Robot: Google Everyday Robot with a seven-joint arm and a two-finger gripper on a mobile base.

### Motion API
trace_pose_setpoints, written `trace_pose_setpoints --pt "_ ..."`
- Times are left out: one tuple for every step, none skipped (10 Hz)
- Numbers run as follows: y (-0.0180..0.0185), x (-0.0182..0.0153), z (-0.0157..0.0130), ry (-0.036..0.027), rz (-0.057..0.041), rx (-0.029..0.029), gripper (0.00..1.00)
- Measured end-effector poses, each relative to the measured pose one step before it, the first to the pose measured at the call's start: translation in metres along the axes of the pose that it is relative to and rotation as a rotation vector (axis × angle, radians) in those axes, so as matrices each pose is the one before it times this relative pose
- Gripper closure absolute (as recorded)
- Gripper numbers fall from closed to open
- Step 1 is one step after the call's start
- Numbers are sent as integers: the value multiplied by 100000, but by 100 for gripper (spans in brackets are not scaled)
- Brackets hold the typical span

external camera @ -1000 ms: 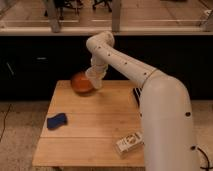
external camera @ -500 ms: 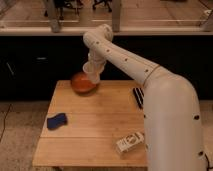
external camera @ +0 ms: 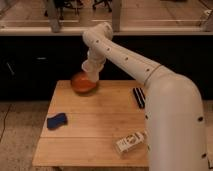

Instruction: Place the ceramic cup in the ceramic bowl

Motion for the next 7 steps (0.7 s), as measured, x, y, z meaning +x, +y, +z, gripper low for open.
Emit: trace_pose_setpoints --pt "-103 26 114 -285 -133 121 100" --pt "-426 -163 152 -306 -580 368 100" --pt "-325 -113 152 -290 -354 301 100" --pt "-651 -75 257 -386 -522 556 100" --pt "-470 -22 247 -285 -356 280 100" --pt "-629 -141 182 -508 -354 479 100" --pt "-495 -192 211 -454 -404 211 100"
